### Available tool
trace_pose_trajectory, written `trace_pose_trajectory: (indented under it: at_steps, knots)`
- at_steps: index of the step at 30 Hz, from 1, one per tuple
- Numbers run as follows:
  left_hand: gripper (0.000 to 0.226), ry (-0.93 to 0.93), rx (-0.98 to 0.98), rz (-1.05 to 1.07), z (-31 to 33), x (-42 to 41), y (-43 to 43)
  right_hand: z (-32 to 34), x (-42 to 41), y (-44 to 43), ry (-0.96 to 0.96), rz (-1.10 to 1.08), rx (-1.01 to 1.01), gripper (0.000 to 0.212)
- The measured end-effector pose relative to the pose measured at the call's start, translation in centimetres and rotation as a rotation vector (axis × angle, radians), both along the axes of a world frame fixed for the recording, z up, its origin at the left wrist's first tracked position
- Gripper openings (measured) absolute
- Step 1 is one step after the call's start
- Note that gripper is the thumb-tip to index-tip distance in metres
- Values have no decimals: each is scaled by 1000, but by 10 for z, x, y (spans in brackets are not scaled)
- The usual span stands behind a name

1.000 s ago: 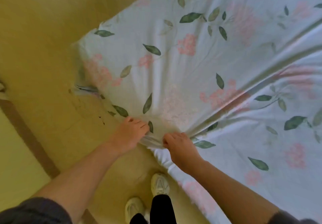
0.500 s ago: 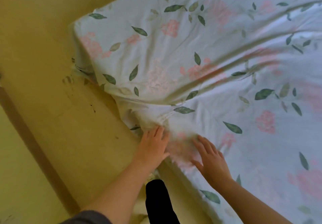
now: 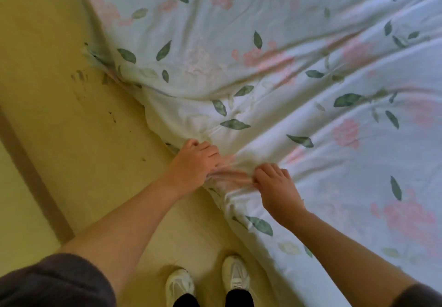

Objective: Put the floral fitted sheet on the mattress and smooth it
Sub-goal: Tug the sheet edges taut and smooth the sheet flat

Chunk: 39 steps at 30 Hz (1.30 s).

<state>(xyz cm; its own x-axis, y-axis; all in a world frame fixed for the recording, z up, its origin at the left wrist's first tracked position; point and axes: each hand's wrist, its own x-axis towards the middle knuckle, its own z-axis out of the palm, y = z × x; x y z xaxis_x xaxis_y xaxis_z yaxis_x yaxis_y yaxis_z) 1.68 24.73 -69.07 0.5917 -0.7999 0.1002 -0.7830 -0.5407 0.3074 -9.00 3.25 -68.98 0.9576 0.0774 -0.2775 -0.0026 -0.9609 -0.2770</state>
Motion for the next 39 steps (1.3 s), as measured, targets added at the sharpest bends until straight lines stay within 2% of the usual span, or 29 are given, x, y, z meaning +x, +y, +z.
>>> trace_pose_trajectory:
  at_steps: [3,5,8,11,12,13,15,18,21,23,28,30,33,35,36,39]
  knots:
    - [22,39,69,-102,7,-27,3,11,-16,-5,106,24,54,22]
    - [27,107,204,-87,7,-40,-3,14,-21,-10,166,48,41,21]
    - [29,166,489,-22,5,-49,-30,11,-27,-11,290,58,-17,21]
    - [28,171,607,147,8,-56,-53,9,-35,-8,263,-62,131,8]
    - [24,162,601,199,13,-63,-60,10,-46,-11,222,-97,187,11]
    - [21,136,576,209,16,-73,-67,11,-63,-17,181,-120,214,25]
    - [21,113,454,117,16,-101,-80,13,-102,-34,148,-176,187,47]
    - [39,221,338,-80,12,-153,-112,13,-170,-80,239,-208,48,62]
    - [60,229,428,-157,0,-209,-152,15,-230,-131,308,-205,-94,69]
    - [58,210,471,-109,-2,-244,-177,17,-262,-157,284,-234,-140,65]
    - [12,55,198,-4,-15,-274,-215,-6,-277,-183,152,-229,-188,24]
    - [11,68,161,5,-13,-282,-215,-12,-282,-188,124,-233,-122,15]
    - [18,118,115,1,-4,-290,-207,-2,-296,-197,55,-224,62,26]
    - [21,152,105,-59,11,-305,-213,16,-312,-207,0,-170,106,17]
    - [21,176,119,-112,16,-314,-218,23,-319,-213,-28,-145,105,11]
    - [22,224,294,-261,12,-344,-243,39,-338,-233,31,-105,42,15]
